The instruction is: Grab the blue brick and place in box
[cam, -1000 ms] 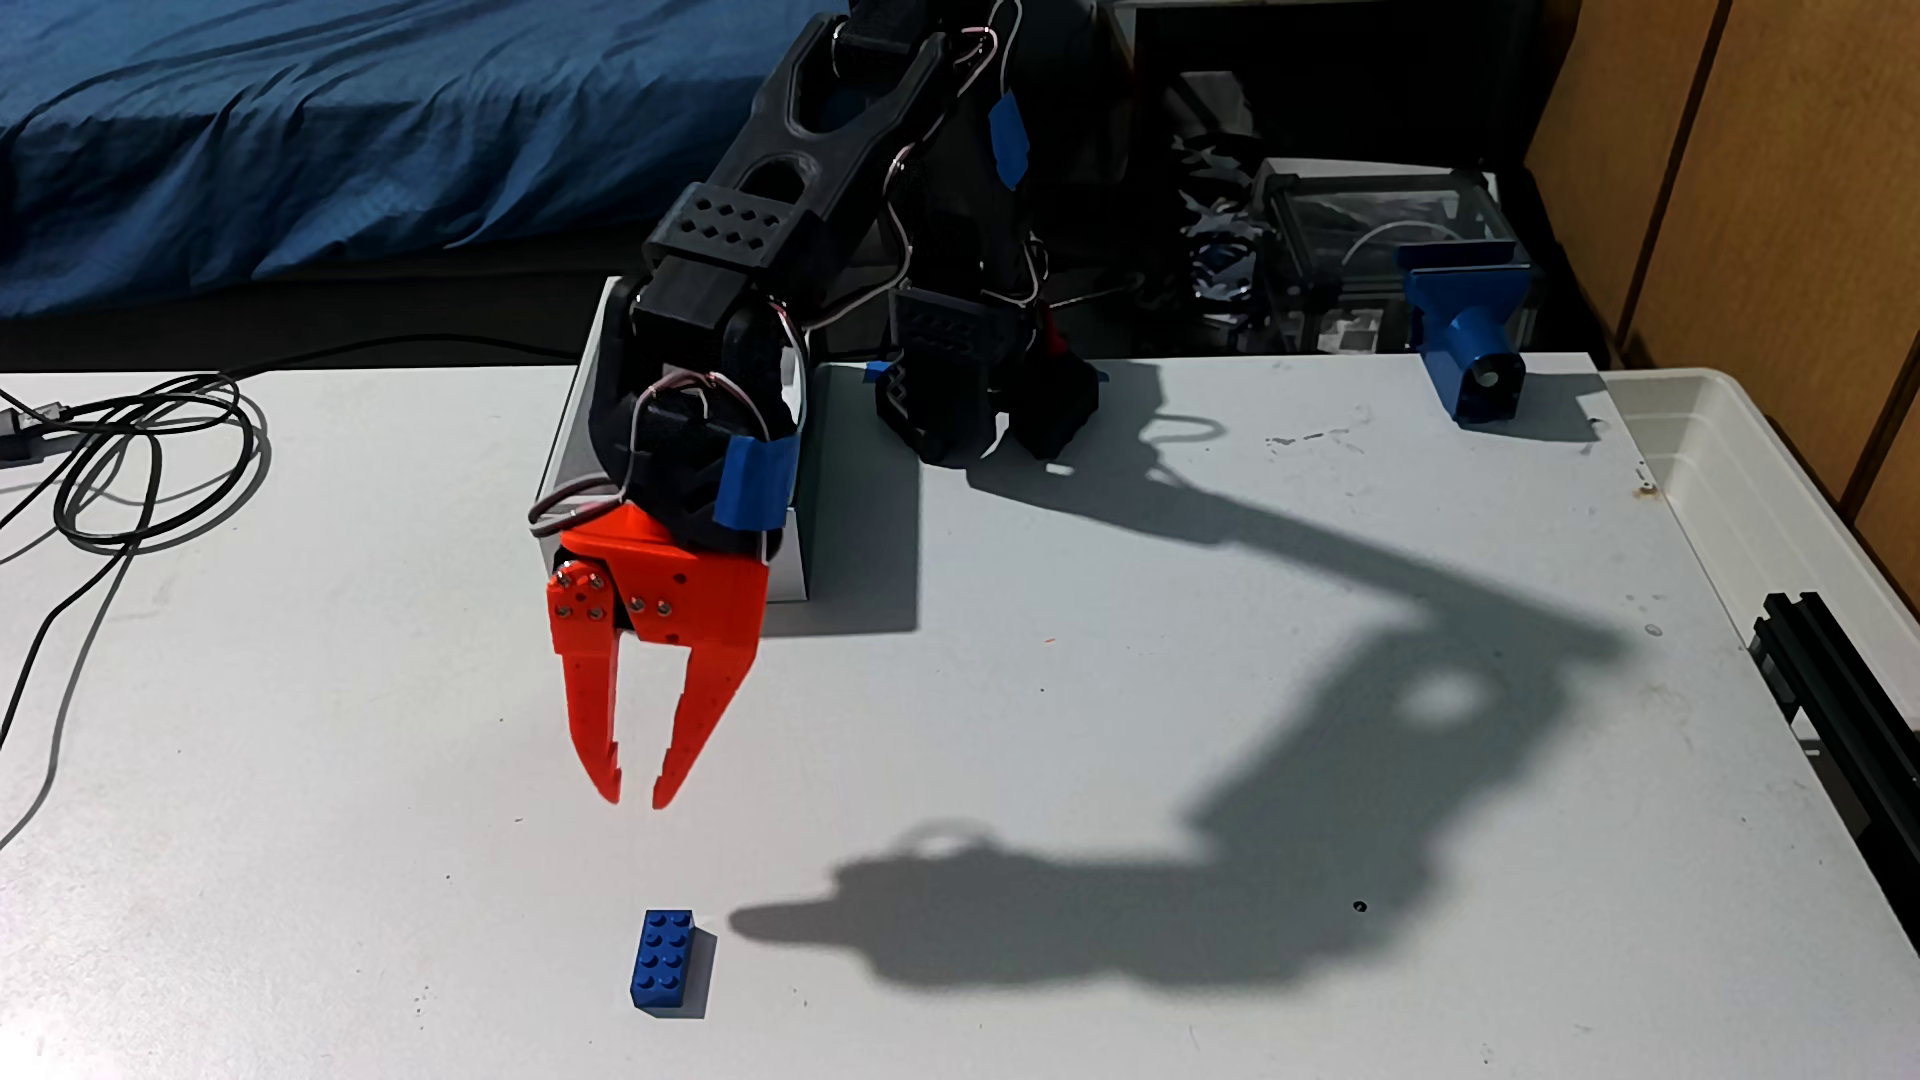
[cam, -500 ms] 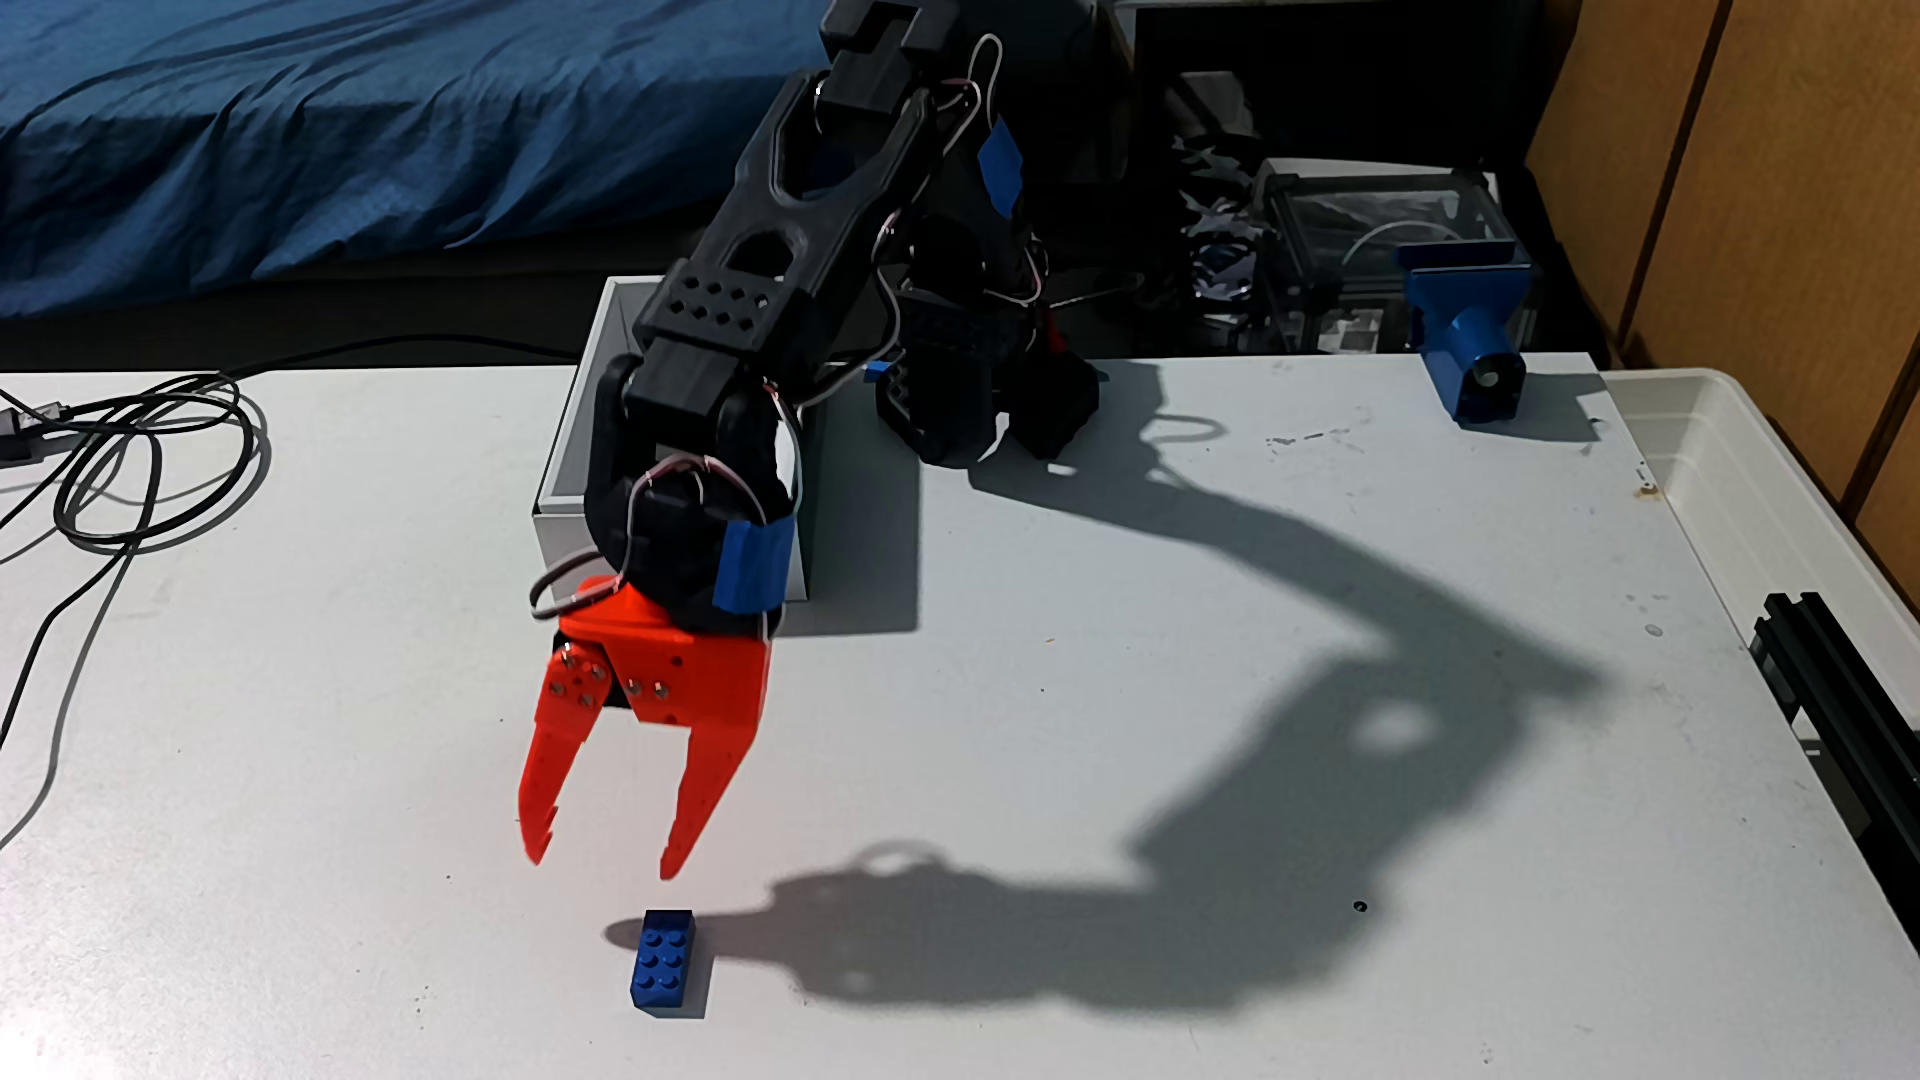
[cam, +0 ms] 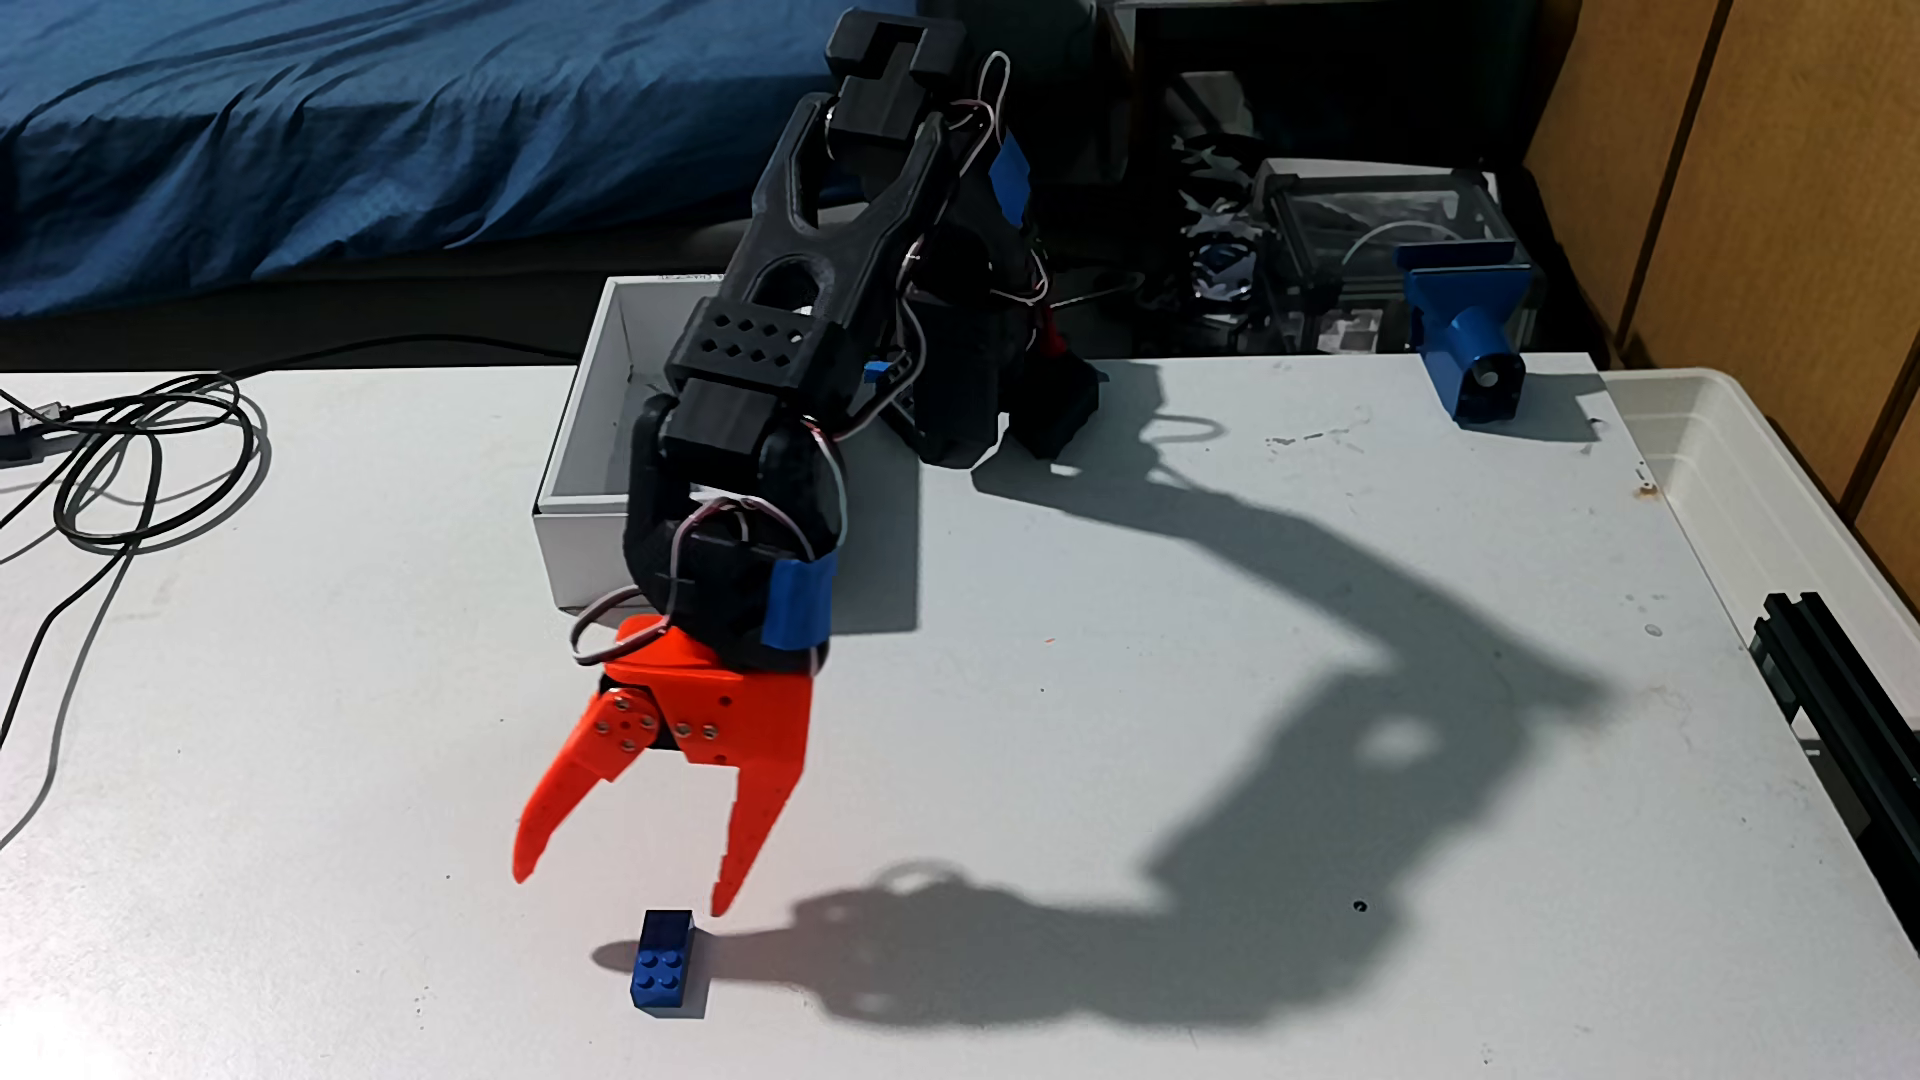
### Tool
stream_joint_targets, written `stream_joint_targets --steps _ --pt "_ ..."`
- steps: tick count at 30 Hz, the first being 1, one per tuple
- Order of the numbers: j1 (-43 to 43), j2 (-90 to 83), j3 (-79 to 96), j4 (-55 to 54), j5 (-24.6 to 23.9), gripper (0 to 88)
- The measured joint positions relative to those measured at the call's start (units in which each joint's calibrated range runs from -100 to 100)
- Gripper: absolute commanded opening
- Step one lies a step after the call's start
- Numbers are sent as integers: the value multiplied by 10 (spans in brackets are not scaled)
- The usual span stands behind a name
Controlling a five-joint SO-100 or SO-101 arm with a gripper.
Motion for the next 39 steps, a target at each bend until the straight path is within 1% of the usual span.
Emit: stream_joint_targets --steps 11,19,39 --pt "-24 4 -21 0 -3 349" --pt "-24 32 -37 0 -3 345" --pt "-11 35 -41 12 -3 341"
